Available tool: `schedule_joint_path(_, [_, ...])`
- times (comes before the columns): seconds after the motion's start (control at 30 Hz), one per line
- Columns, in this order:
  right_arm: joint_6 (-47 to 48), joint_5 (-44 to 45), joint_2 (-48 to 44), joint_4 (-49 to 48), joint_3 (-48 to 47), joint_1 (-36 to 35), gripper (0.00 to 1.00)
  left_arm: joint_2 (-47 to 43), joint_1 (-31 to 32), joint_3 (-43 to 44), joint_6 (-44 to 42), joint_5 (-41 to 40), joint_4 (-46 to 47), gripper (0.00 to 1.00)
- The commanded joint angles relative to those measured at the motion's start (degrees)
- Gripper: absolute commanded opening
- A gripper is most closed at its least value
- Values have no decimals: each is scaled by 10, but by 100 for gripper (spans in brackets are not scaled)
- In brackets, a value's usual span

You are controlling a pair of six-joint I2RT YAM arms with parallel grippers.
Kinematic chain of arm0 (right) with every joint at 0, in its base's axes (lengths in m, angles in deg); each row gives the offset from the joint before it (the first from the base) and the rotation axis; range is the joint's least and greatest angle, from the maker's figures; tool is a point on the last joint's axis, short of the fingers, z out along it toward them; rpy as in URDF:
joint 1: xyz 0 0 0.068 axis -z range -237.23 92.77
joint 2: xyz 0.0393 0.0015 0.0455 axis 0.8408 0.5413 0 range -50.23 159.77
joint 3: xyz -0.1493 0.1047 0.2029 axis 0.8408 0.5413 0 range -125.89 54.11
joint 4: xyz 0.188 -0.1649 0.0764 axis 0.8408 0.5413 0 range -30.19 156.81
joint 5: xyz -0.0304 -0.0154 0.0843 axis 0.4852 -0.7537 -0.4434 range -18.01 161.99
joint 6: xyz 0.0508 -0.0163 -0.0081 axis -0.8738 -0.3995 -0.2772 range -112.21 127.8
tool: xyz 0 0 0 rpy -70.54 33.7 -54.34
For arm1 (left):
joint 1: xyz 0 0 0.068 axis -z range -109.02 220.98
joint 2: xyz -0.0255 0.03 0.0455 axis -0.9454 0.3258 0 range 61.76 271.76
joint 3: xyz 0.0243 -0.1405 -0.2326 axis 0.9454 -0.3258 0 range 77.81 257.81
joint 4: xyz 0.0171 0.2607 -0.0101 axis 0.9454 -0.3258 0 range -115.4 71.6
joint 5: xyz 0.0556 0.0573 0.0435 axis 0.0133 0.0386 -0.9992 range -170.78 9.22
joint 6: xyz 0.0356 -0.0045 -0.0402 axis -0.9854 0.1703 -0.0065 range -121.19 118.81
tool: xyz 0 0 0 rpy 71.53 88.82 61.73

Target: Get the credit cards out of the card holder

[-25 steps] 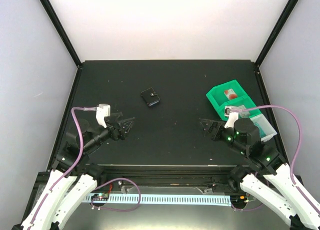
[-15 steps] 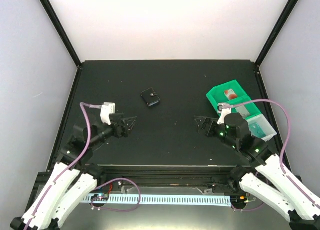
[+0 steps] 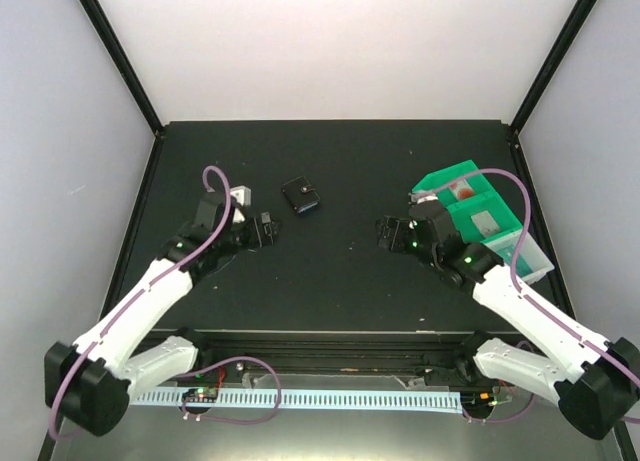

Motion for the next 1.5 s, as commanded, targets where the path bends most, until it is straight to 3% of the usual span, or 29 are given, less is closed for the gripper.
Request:
schedule_joint_path(0.0, [13,-14,24,-33,-41,6,86,85,-3,52,58,-20,34,89])
schedule_joint_path(0.2, [28,-34,16,-30,-37,6,87,205,-8,103,99,22,128,81])
schedule_joint_path(0.4, [44,-39,-19,-4,-28,5,92,316,-27,133,134,0,200,68])
schedule_joint_path(0.73, [47,-51,-101,6,1,5,93,456,-39,143,169,37,328,54])
schedule_joint_path(1.2, [65,-67,-119,28,0,5,93,589,-52,188,190,94,360,48])
schedule_joint_path(1.47, [70,-65,-117,44,0,5,93,628,-54,247,176,48,240,35])
